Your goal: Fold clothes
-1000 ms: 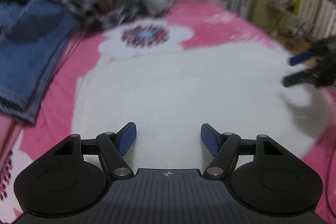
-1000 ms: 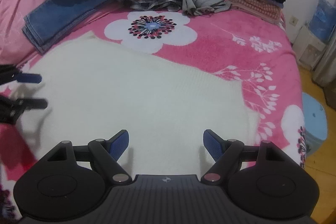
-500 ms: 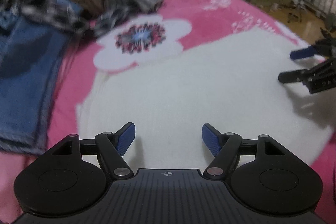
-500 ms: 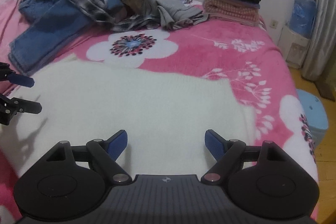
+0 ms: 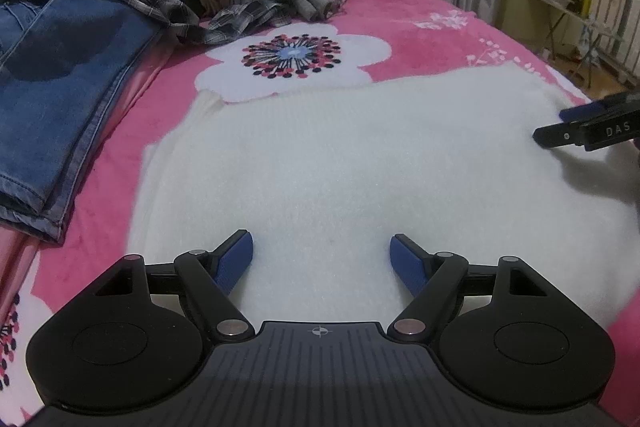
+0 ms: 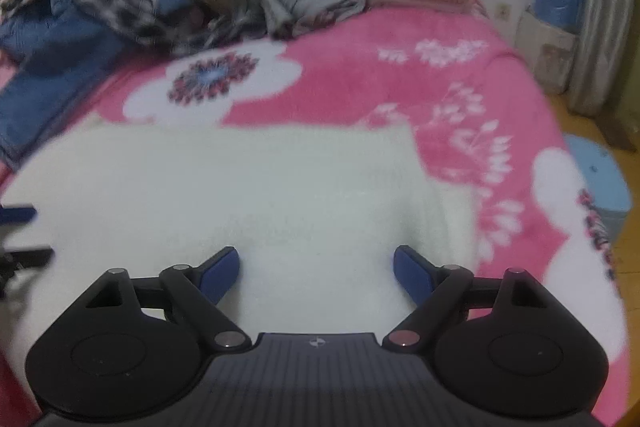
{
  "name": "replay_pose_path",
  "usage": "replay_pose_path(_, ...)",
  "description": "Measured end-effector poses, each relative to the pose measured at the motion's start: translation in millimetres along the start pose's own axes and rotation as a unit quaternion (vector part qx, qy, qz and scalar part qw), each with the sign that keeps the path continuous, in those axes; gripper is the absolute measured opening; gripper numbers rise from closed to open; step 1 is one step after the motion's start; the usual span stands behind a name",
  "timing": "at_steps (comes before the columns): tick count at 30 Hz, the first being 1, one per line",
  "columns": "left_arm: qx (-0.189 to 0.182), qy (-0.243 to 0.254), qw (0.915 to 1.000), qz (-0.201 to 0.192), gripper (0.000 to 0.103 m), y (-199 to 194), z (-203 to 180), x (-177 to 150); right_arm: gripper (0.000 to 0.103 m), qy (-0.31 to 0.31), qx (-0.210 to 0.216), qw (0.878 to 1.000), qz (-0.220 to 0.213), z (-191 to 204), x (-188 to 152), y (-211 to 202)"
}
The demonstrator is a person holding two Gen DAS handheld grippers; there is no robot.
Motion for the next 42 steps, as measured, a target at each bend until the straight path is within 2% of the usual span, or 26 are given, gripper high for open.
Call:
replay_pose_path(2,-0.001,-0.001,1.0,-0.001,0.077,0.7,-0.1,1.0,0.086,-0.002,-0.008,1.0,-0.004,3.1,5.5,-7.2)
replay_pose_path(4,0.0,-0.001,1.0,-0.003,0.077,-0.1,-0.8,-0.5,0.086,0.017,-0.007,1.0,-0.018,-0.4,9.6,-14.2)
replay_pose_path(6,0.0,-0.001,1.0,-0.005,0.077,-0.7,-0.9,-1.7,0.084,0.036,-0.01,0.999,-0.013,-8.6,9.3,-7.8)
replay_pose_path(9,0.0,-0.001,1.0,-0.005,0.077,-0.7,-0.8,-1.7,0.086,0.016,-0.013,1.0,-0.017,-10.9,0.2,5.5)
replay_pose_path(12,-0.001,-0.002,1.0,-0.005,0.077,-1.3,-0.3,-1.8,0.079,0.024,-0.024,0.999,-0.017,-7.4,5.7,-5.0)
replay_pose_path(15,0.0,-0.003,1.0,-0.006,0.077,-1.3,-0.5,-1.8,0.078,0.043,-0.035,0.998,-0.044,-12.9,10.9,-19.7)
replay_pose_path(16,0.001,-0.004,1.0,-0.006,0.077,-1.2,-0.8,-2.0,0.078,0.048,-0.042,0.997,-0.042,-16.7,10.7,-18.8)
replay_pose_path(18,0.001,-0.004,1.0,-0.007,0.077,-0.6,-1.2,-1.6,0.078,0.069,-0.041,0.997,-0.008,-31.3,1.7,-0.1)
replay_pose_path(20,0.002,-0.003,1.0,-0.007,0.077,-0.5,-1.0,-1.5,0.078,0.086,-0.022,0.996,-0.01,-40.6,-4.7,3.7)
replay_pose_path(23,0.0,-0.004,1.0,-0.003,0.077,-0.1,-0.1,-0.3,0.076,0.081,-0.048,0.995,-0.017,-30.5,4.2,-10.5)
replay_pose_path(28,0.003,-0.007,1.0,0.001,0.078,0.3,-1.4,1.0,0.077,0.047,-0.02,0.998,-0.047,-2.0,15.2,-28.5)
replay_pose_path(31,0.004,-0.008,1.0,0.002,0.078,0.5,-2.0,1.3,0.077,0.034,-0.017,0.998,-0.044,5.7,16.7,-19.6)
replay_pose_path(33,0.004,-0.008,0.9999,0.004,0.078,0.4,-2.0,1.7,0.076,0.033,-0.037,0.998,-0.05,3.3,17.1,-18.9)
replay_pose_path(37,0.004,-0.009,0.9999,0.005,0.078,0.1,-1.5,1.3,0.075,0.04,-0.097,0.99,-0.095,-7.6,24.4,-39.8)
replay_pose_path(40,0.005,-0.01,0.9999,0.004,0.079,0.6,-1.9,1.1,0.075,0.047,-0.076,0.99,-0.108,-9.3,30.5,-50.8)
replay_pose_path(42,0.004,-0.01,0.9999,0.004,0.079,0.4,-1.5,0.8,0.075,0.041,-0.039,0.993,-0.106,-0.1,31.0,-53.2)
Point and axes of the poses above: each gripper's, at about its wrist camera, not at the fingertips, and y roughly the way its jaws point, z to its left, x to its top, the point moved 3 cm from there along y, roughly the way its jaws point, and after that the axes turned 10 degrees about z, right-handed, at the moved point
